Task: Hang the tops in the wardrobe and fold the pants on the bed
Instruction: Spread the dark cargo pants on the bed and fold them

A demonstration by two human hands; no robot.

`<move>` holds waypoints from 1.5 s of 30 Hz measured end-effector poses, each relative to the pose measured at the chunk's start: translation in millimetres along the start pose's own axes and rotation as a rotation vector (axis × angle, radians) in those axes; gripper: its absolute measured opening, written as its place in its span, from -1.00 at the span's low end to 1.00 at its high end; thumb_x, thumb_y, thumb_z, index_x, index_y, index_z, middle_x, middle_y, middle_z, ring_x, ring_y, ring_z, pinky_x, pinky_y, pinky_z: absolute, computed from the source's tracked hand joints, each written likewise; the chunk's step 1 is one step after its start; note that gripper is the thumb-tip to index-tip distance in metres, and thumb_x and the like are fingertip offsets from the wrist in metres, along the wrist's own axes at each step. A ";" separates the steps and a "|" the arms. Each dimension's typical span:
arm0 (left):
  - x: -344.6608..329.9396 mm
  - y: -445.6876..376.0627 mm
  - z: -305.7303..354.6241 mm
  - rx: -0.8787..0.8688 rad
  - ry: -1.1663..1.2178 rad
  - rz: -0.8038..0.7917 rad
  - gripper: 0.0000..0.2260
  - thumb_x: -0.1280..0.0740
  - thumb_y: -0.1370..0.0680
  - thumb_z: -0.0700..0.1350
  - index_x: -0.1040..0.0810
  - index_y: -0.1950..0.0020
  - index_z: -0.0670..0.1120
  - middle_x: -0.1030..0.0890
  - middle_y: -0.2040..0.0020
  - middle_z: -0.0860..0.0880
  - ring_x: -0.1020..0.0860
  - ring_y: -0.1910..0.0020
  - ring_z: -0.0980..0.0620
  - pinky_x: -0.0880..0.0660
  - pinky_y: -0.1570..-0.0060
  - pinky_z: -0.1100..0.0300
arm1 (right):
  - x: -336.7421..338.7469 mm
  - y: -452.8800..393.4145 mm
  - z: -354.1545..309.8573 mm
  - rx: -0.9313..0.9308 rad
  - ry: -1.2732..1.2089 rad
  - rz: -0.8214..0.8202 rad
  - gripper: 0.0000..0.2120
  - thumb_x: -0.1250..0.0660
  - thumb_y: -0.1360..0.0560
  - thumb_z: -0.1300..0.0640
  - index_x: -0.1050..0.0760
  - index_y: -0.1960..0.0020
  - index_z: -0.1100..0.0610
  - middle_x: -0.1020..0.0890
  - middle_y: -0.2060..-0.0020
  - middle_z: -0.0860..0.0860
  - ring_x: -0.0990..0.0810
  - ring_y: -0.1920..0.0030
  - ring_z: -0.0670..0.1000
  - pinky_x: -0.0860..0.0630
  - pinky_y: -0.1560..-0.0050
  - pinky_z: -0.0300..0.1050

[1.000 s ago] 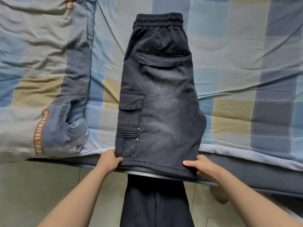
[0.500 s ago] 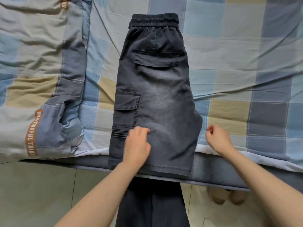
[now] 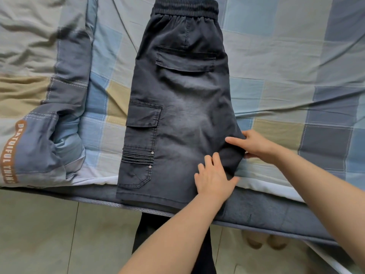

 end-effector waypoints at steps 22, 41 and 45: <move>23.9 -20.2 -76.2 0.415 0.737 0.066 -0.88 -0.36 -0.49 -0.16 -0.56 0.02 -0.18 -0.64 0.04 -0.13 -0.59 -0.01 -0.12 -0.52 0.09 0.12 | -63.6 -9.3 -79.8 0.193 0.384 0.072 -0.70 -0.23 -0.54 0.13 -0.56 -0.03 0.37 -0.66 0.05 0.26 -0.63 0.02 0.20 -0.56 -0.11 0.08; 124.1 8.6 -161.6 -0.936 -0.671 0.132 -0.66 -0.15 -0.50 -0.26 -0.57 -0.20 -0.11 -0.59 -0.21 -0.11 -0.54 -0.24 -0.20 -0.37 -0.23 -0.04 | -123.9 27.6 11.7 1.101 1.621 0.051 -0.47 -0.12 -0.52 0.17 -0.26 -0.49 0.18 -0.35 -0.45 0.13 -0.32 -0.45 0.15 -0.23 -0.44 0.17; 153.1 -19.5 -206.2 -1.058 -1.065 0.086 -0.36 -0.14 -0.47 -0.34 -0.24 -0.56 -0.03 -0.25 -0.55 -0.09 -0.23 -0.51 -0.21 -0.10 -0.43 -0.15 | -129.7 18.1 -1.9 1.121 1.572 0.067 -0.44 -0.09 -0.50 0.23 -0.25 -0.50 0.12 -0.36 -0.45 0.10 -0.34 -0.43 0.18 -0.32 -0.38 0.21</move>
Point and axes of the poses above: each hand's wrist, its own y-axis away from the middle knuckle, its own x-axis out of the back of the hand, z = x × y, the point moved 6 cm from there along -y, towards the middle knuckle
